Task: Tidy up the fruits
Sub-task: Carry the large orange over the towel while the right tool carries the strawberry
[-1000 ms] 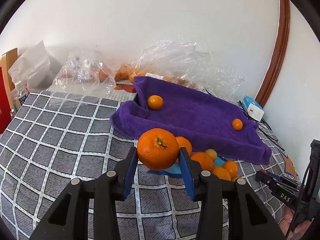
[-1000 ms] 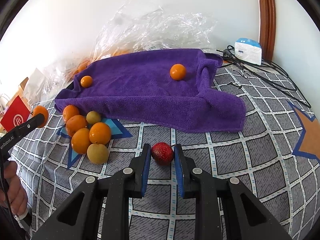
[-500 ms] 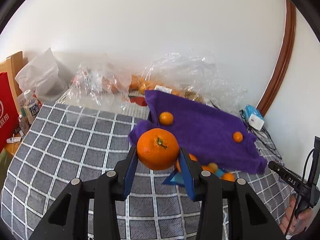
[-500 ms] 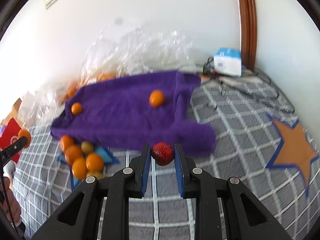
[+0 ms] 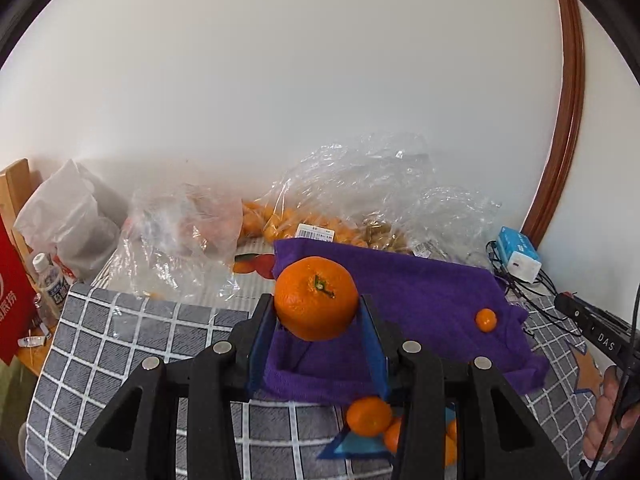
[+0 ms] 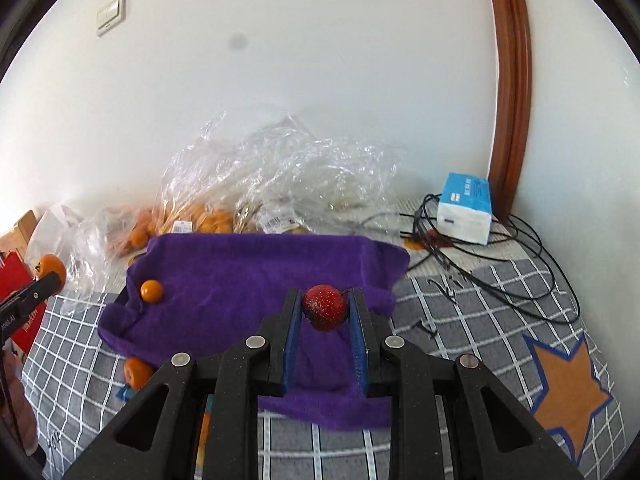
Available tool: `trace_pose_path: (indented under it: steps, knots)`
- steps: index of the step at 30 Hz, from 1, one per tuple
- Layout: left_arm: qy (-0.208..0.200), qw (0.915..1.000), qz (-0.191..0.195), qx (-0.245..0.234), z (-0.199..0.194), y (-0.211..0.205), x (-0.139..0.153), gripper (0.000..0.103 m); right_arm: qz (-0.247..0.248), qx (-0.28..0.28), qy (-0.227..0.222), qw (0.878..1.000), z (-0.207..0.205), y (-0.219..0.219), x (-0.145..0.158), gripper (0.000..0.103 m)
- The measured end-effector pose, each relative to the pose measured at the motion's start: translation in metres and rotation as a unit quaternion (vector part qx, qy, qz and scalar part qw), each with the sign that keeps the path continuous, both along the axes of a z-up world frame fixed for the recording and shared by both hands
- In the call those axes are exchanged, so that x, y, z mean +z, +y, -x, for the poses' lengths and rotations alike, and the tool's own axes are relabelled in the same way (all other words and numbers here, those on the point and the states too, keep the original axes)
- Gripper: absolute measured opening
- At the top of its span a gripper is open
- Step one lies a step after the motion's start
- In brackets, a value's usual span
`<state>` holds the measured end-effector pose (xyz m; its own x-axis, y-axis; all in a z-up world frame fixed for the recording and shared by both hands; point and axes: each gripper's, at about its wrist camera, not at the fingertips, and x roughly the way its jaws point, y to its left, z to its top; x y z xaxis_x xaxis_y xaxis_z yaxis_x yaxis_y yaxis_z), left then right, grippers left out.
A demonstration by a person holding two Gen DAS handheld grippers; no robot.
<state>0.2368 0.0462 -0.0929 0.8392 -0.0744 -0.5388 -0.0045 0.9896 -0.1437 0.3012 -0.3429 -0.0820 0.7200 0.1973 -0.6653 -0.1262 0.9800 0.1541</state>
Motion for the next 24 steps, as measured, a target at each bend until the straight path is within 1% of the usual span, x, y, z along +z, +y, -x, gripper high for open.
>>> trace_pose_path:
  steps: [3,6,10,12,15,19,21,24]
  knots:
    - [0.006,1.0,-0.002,0.002,-0.014,-0.003,-0.014,0.04,-0.003,0.002,0.005,1.0,-0.014,0.006,-0.009,0.023]
    - [0.014,0.9999,0.006,-0.001,-0.022,-0.002,-0.031,0.04,0.001,0.003,0.021,1.0,-0.027,0.012,-0.027,0.023]
    - [0.032,0.9995,-0.001,0.004,-0.03,-0.002,-0.048,0.04,0.003,0.0,0.04,0.999,-0.036,0.013,-0.048,0.023]
    - [0.039,0.9992,0.005,0.004,-0.033,0.0,-0.055,0.04,0.006,0.0,0.044,0.999,-0.036,0.012,-0.054,0.023]
    - [0.049,0.9987,0.011,0.002,-0.036,0.002,-0.062,0.04,0.012,0.002,0.044,0.999,-0.037,0.012,-0.06,0.023]
    - [0.06,0.9982,0.008,0.003,-0.041,0.0,-0.07,0.04,0.003,0.0,0.063,0.998,-0.042,0.006,-0.072,0.023]
    - [0.057,0.9984,0.0,0.005,-0.041,0.0,-0.071,0.04,-0.002,-0.001,0.073,0.997,-0.044,0.004,-0.077,0.023]
    - [0.055,0.9985,0.0,0.007,-0.041,-0.001,-0.071,0.04,-0.002,0.001,0.075,0.997,-0.044,0.005,-0.079,0.023]
